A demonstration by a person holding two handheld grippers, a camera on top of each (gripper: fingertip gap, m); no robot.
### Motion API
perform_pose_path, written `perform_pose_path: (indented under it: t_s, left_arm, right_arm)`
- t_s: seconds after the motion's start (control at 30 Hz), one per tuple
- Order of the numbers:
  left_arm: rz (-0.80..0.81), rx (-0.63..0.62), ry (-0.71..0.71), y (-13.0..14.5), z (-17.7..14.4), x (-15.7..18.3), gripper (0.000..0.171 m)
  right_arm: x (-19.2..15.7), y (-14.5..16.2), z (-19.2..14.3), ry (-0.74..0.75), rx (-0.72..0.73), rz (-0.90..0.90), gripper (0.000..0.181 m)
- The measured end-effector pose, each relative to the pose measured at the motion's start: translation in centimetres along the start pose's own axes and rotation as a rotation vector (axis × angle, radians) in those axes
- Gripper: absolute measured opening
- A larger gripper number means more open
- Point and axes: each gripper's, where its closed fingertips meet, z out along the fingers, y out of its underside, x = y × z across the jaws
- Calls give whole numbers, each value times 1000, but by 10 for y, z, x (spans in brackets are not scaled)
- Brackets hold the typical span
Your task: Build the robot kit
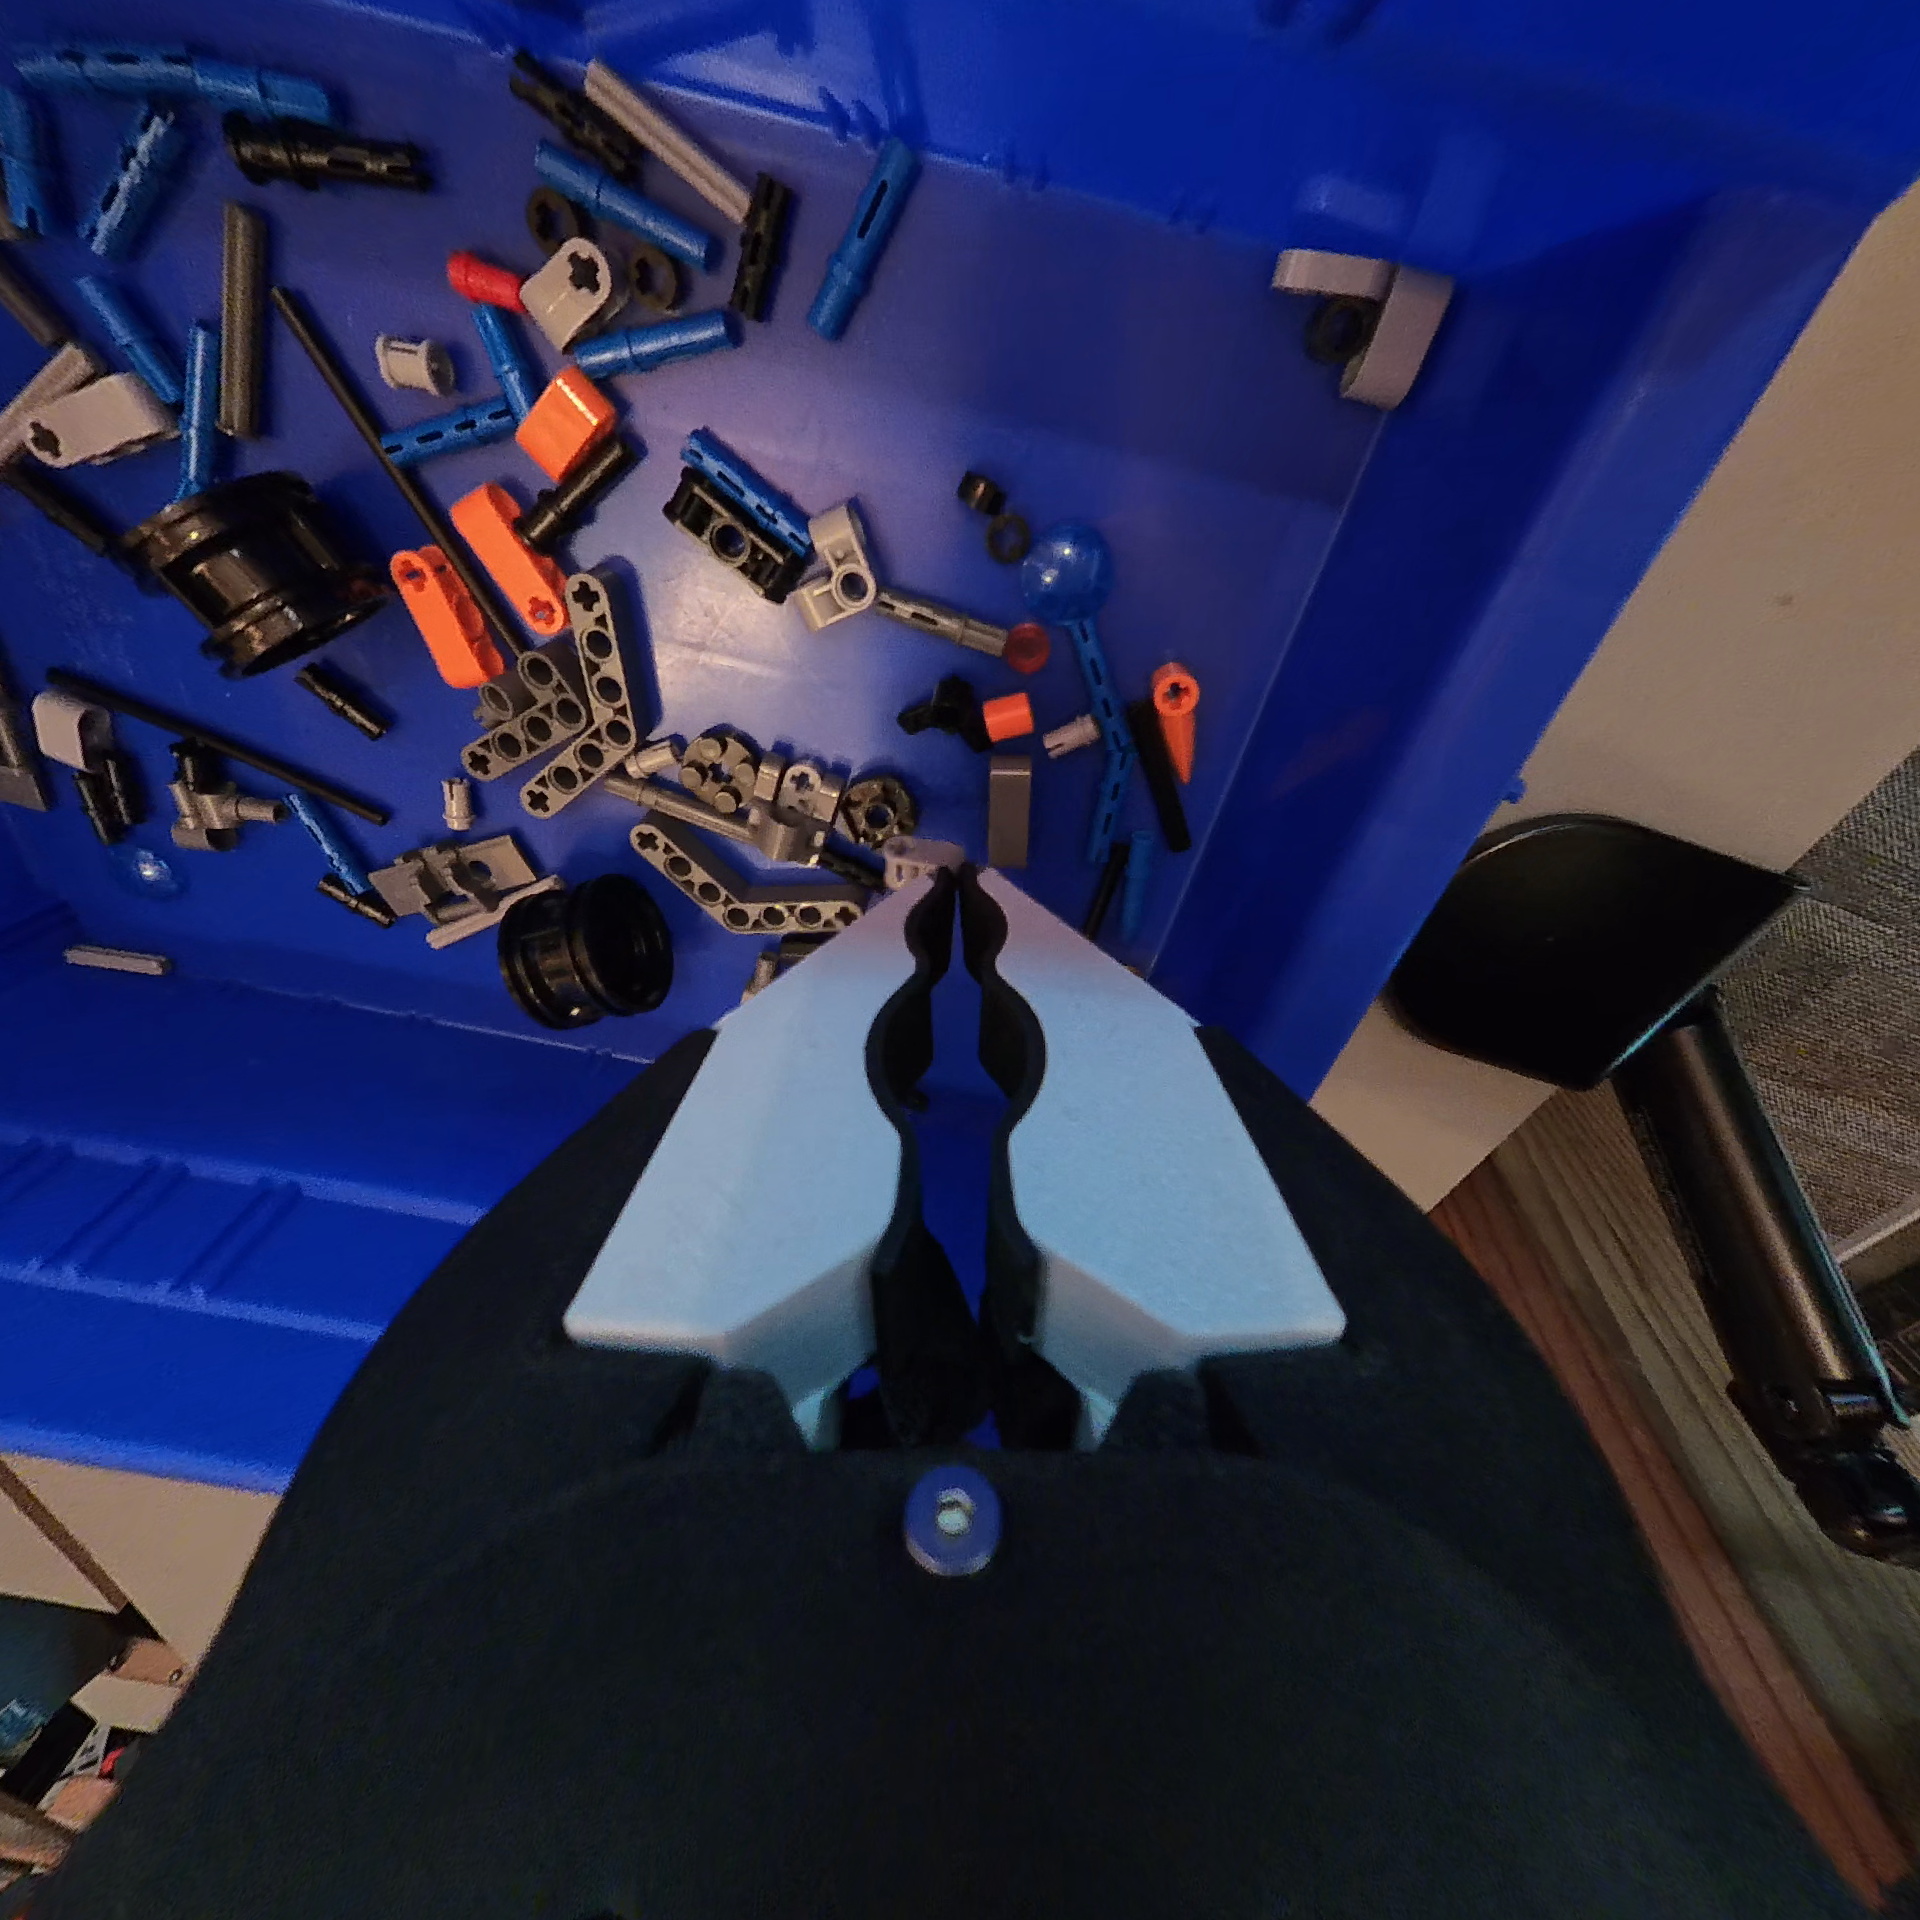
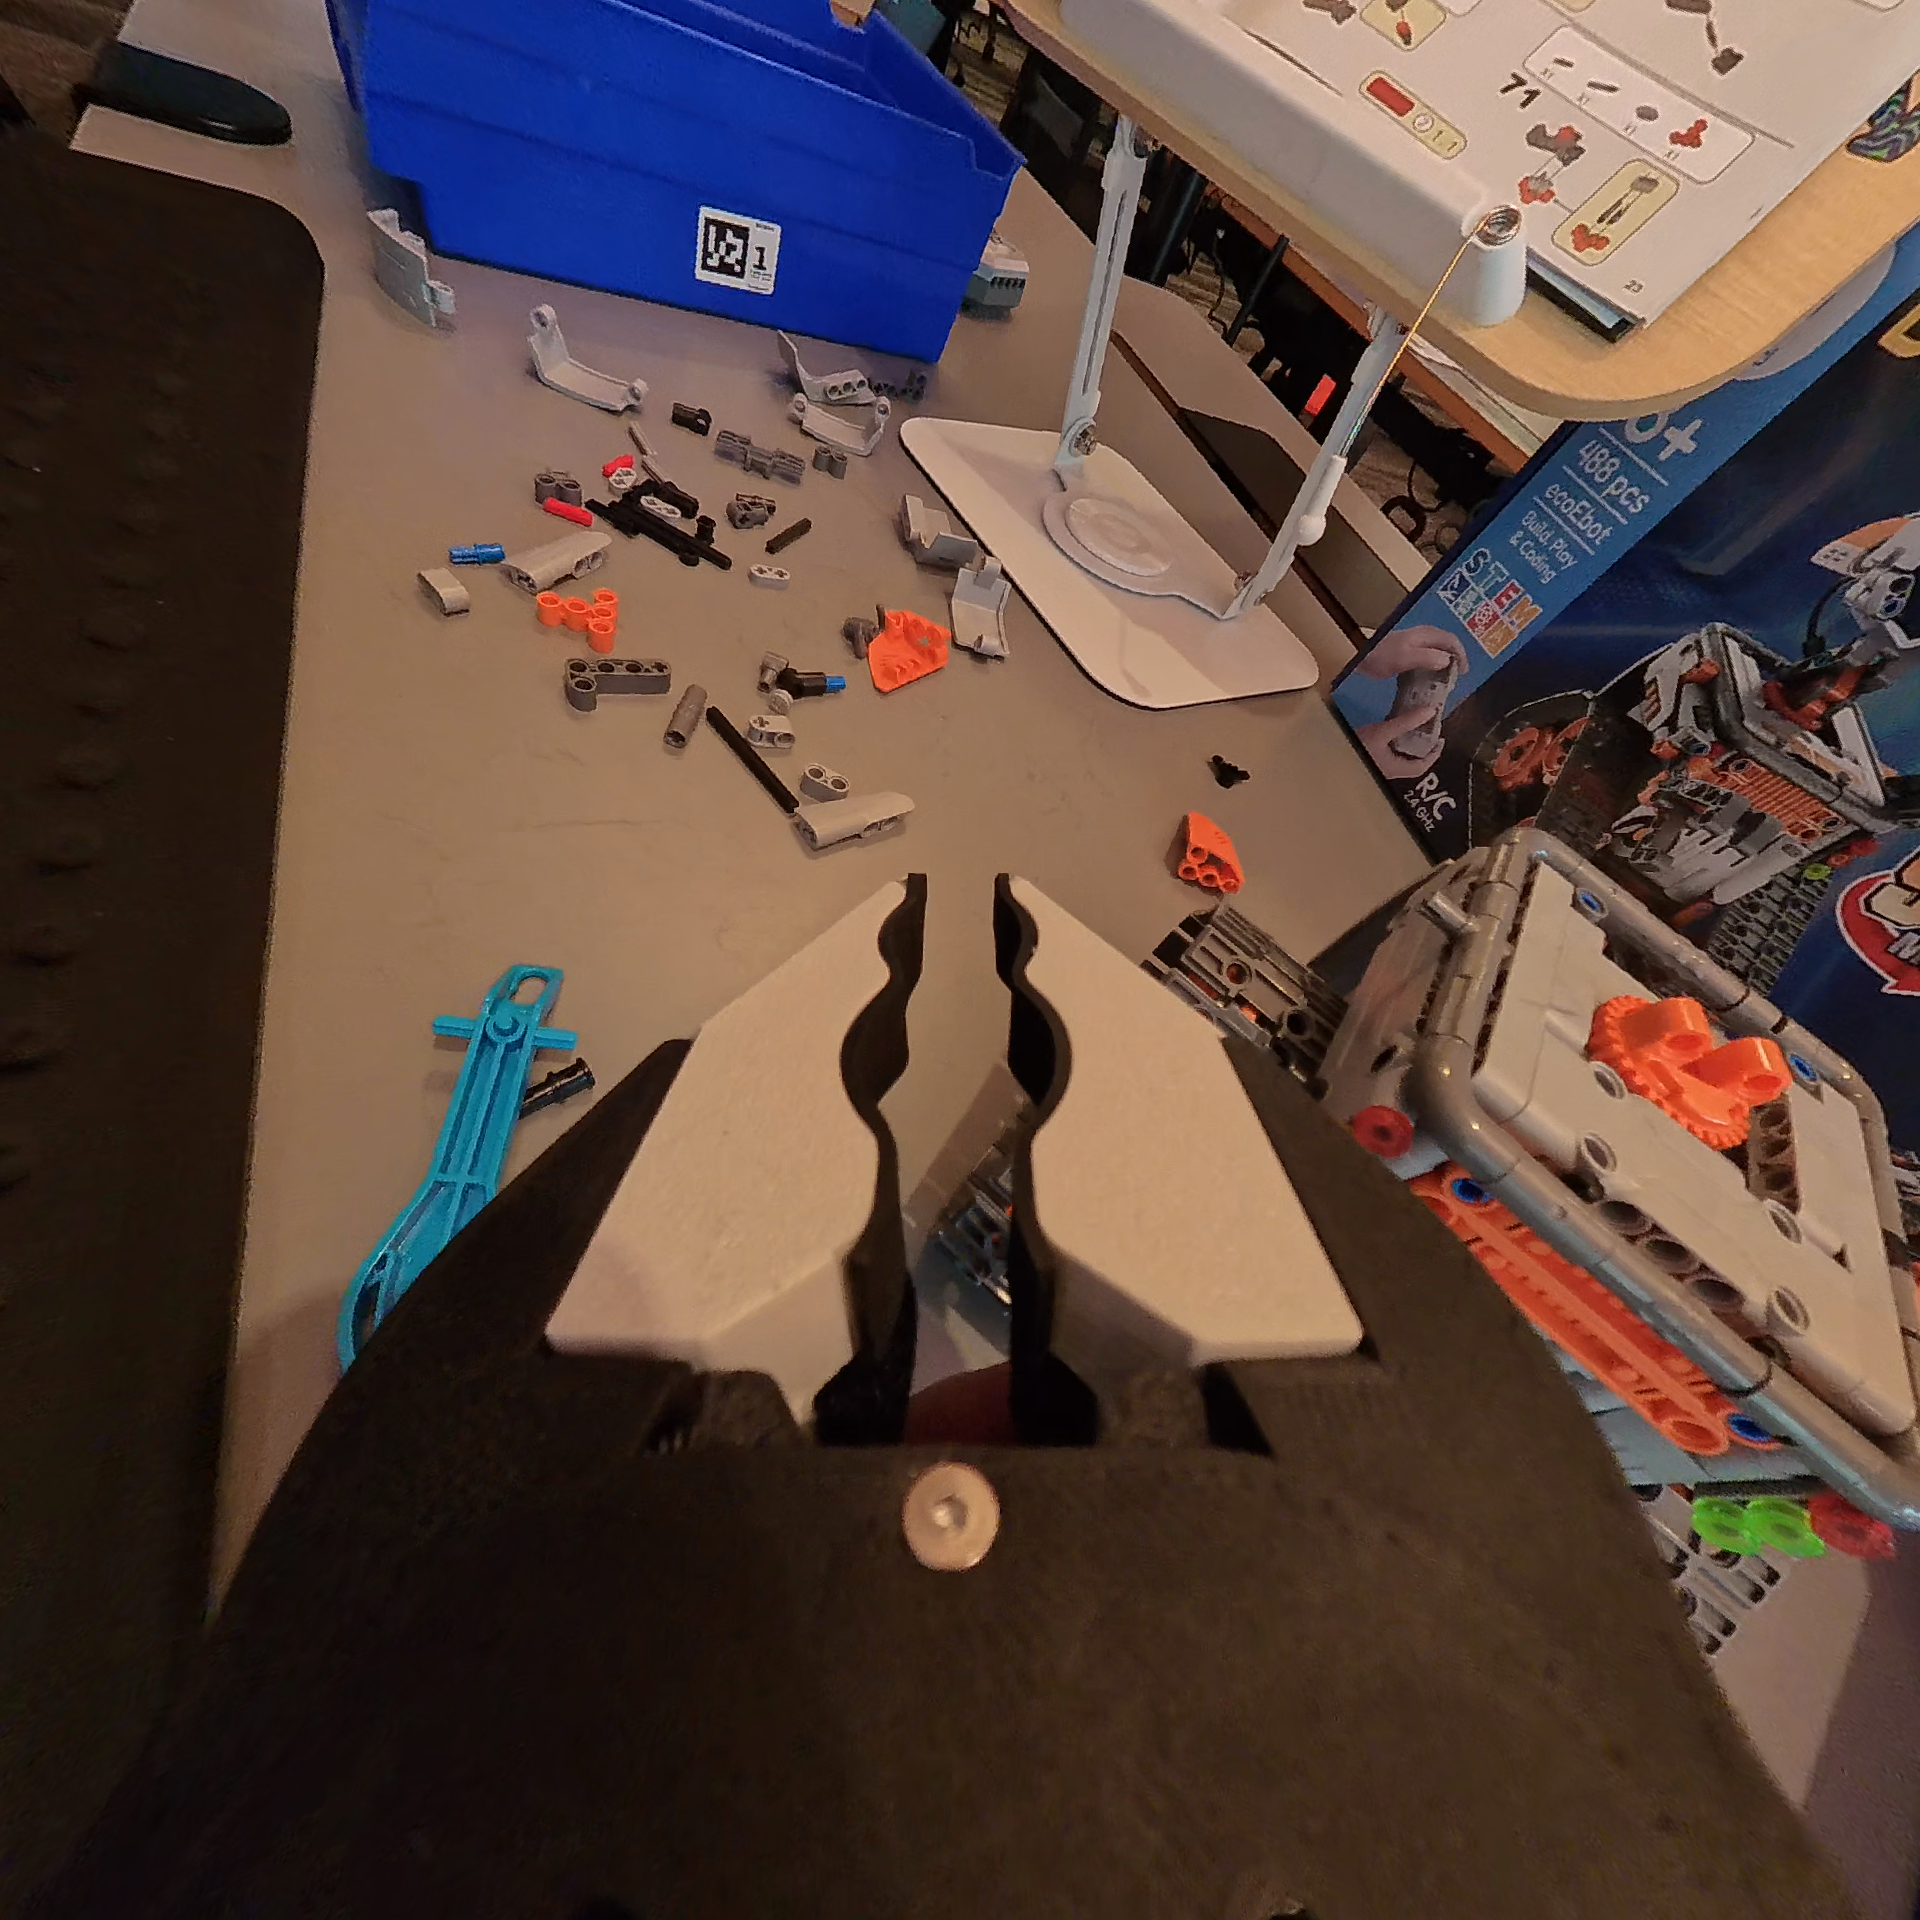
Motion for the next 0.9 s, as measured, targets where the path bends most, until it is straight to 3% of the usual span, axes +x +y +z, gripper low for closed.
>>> perform_pose_path:
  t_s: [0.1,0.3,0.5,0.9]
  left_arm:
    - [-16,8,-20,2,-4,-3,1]
    - [-50,15,-88,11,-17,-15,19]
    - [-95,60,-165,17,-26,-46,24]
    - [-26,82,-131,-6,-1,-64,29]
  right_arm:
    - [0,-1,0,0,2,-1,11]
    - [1,2,1,-2,-5,7,11]
    - [6,5,2,14,-9,24,11]
    - [10,12,7,27,-37,43,11]
